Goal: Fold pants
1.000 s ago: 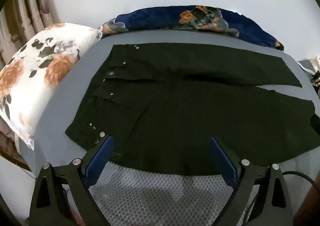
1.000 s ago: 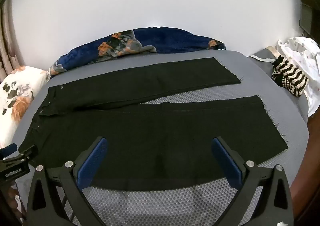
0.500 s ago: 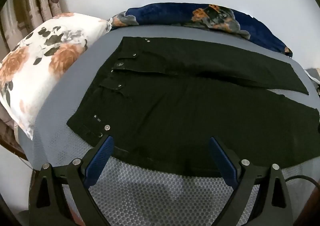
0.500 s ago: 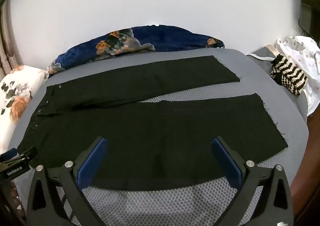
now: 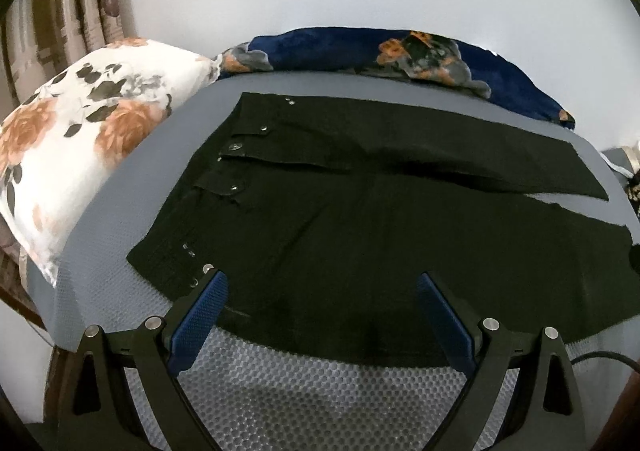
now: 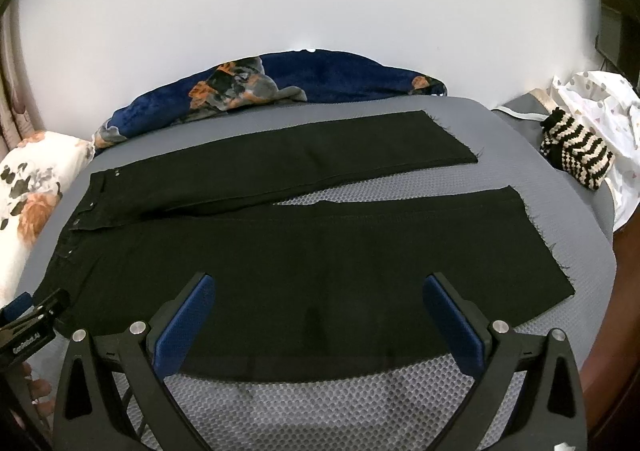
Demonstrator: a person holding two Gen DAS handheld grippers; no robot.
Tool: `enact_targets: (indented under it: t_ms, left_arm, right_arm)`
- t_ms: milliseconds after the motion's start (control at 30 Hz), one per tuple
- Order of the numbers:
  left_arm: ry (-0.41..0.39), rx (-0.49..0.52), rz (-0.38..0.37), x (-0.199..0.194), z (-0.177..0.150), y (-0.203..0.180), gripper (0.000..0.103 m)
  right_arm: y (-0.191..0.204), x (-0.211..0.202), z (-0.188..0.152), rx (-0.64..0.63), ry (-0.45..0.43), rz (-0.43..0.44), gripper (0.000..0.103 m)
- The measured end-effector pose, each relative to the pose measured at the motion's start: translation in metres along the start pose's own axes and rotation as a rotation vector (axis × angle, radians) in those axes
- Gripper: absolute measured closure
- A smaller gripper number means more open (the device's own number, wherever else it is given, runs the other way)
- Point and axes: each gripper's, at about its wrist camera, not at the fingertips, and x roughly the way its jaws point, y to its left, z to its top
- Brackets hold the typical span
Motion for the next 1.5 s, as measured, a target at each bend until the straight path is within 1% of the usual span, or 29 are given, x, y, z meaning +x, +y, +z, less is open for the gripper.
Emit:
enact_targets:
  t_ms: [67, 200, 267, 367, 567, 867, 1500]
  left_arm:
    - [0.008, 0.004, -0.001, 0.0002, 0.0004, -0.0019, 0.008]
    - [0.013, 0.036, 0.024, -0.0005, 0.0015, -0.0072, 0.008]
    - [0.012, 0.044, 0.019, -0.001, 0.0012, -0.0088, 0.008]
    - [0.012, 0.049, 0.046, -0.0009, 0.0005, -0.0095, 0.008]
    - [0.027, 0.038, 0.056, 0.0018, 0.001, -0.007, 0.008]
    - [0.048, 0.02, 0.05, 0.0045, -0.0017, -0.0034, 0.008]
    - [0.071, 0.028, 0.054, 0.0073, -0.0039, -0.0026, 0.008]
  right_arm:
    - [-0.0001, -0.0003, 0.0003, 0.003, 0.0, -0.001, 0.0]
    - [0.0, 0.001, 0.0011, -0.001, 0.005, 0.001, 0.0]
    - [-0.0003, 0.0009, 0.0014, -0.004, 0.005, 0.0, 0.0]
    - [0.0008, 0.0, 0.0022, -0.018, 0.002, -0.008, 0.0]
    - [0.001, 0.0006, 0.002, -0.014, 0.008, -0.001, 0.0]
    - [0.0016, 0.0022, 0.0012, -0.015, 0.014, 0.007, 0.0]
    - [0.0007, 0.0045, -0.0006, -0.007, 0.025, 0.016, 0.0]
